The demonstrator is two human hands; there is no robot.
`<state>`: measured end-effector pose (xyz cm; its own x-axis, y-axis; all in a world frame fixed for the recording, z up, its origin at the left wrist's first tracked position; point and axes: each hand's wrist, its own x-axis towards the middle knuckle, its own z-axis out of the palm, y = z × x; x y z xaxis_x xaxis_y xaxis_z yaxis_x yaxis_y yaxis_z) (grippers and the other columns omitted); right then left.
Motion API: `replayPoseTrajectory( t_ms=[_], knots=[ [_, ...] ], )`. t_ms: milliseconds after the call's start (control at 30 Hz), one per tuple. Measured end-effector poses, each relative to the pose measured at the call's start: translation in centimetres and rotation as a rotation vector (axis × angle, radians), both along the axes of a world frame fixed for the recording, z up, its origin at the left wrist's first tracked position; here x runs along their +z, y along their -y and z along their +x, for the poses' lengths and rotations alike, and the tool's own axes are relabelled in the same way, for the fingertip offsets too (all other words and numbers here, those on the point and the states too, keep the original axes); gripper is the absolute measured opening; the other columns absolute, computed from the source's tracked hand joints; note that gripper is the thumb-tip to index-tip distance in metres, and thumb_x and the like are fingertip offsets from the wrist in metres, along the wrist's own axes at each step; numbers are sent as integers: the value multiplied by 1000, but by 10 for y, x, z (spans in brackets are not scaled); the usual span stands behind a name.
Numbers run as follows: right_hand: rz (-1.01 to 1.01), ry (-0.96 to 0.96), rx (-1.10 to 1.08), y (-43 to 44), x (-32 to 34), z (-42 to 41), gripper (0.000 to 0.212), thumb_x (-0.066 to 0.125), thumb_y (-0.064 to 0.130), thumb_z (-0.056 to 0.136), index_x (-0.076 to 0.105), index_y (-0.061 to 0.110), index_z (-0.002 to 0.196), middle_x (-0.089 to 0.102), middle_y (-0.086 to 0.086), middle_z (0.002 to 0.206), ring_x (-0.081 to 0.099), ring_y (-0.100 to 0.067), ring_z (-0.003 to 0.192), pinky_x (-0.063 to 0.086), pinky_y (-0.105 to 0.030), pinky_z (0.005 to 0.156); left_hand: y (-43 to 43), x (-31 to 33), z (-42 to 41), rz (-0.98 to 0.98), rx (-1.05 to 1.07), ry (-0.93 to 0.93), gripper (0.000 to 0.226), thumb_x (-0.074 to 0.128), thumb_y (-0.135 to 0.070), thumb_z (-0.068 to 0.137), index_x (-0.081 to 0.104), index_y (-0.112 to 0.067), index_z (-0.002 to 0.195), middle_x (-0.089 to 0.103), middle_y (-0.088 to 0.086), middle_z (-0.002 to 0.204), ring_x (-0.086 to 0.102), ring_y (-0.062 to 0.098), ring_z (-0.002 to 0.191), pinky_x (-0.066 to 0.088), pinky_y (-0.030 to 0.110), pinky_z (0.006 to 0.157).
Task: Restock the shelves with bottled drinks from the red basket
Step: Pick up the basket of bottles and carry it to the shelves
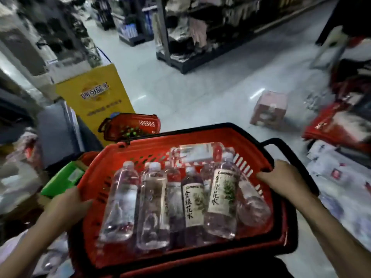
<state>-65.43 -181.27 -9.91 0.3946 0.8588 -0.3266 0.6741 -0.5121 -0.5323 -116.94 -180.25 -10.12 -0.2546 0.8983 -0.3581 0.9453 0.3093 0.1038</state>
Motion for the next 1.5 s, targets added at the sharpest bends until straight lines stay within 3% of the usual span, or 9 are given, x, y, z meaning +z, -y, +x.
replayPoseTrajectory(
  t_ms=[167,267,367,600,700,867,1033,1233,1500],
  knots=[
    [3,33,-188,-40,9,-9,27,74,36,73,68,13,85,68,-7,71,65,-26,62,54,-32,60,-134,26,19,-3,-187,-21,30,71,-35,81,69,-11,99,72,10,88,68,29,83,51,33,73],
    [7,19,-288,-59,18,-4,21,73,30,78,61,14,72,62,-4,64,59,-23,57,44,-28,53,-205,24,40,-8,-296,28,40,66,-46,74,68,-14,98,72,10,84,69,31,80,54,36,74],
    [-10,6,-392,-78,15,12,22,72,31,80,56,21,70,62,-2,70,57,-22,61,41,-29,55,-280,17,80,-28,-351,1,39,71,-38,79,66,-9,103,71,18,96,67,37,90,50,37,74],
    [-4,-26,-587,-175,-3,99,17,70,32,79,60,21,87,65,-3,80,59,-23,66,42,-29,59,-444,10,208,-55,-480,12,34,75,-42,73,64,-14,89,71,14,86,68,38,87,49,38,71],
    [-29,-30,-634,-227,0,143,24,70,34,80,62,20,98,66,-4,84,61,-25,70,45,-31,63,-510,14,260,-48,-482,67,56,62,-59,56,66,-14,90,72,6,78,69,30,74,55,42,71],
    [-79,-26,-687,-319,14,192,30,71,32,81,62,15,104,63,-6,84,56,-22,67,39,-30,59,-610,29,329,-84,-506,42,25,73,-33,78,65,-12,88,65,3,69,62,24,65,52,37,66],
    [-102,-18,-757,-418,18,217,26,71,32,80,62,19,101,65,-3,83,60,-24,70,43,-31,61,-733,26,383,-90,-547,58,23,72,-25,86,55,-12,93,52,-6,64,49,10,56,39,27,54],
    [-38,-32,-895,-536,17,224,26,70,29,82,60,21,104,67,-3,90,62,-27,78,45,-32,67,-908,34,447,-43,-700,36,36,72,-33,84,61,-10,110,71,12,100,63,28,80,53,41,76],
    [-30,24,-1140,-640,18,256,29,73,36,76,62,17,96,68,-7,87,64,-30,78,54,-40,75,-1062,46,555,-30,-923,62,29,71,-30,84,60,-12,104,67,6,88,59,18,69,44,32,61]
  ],
)
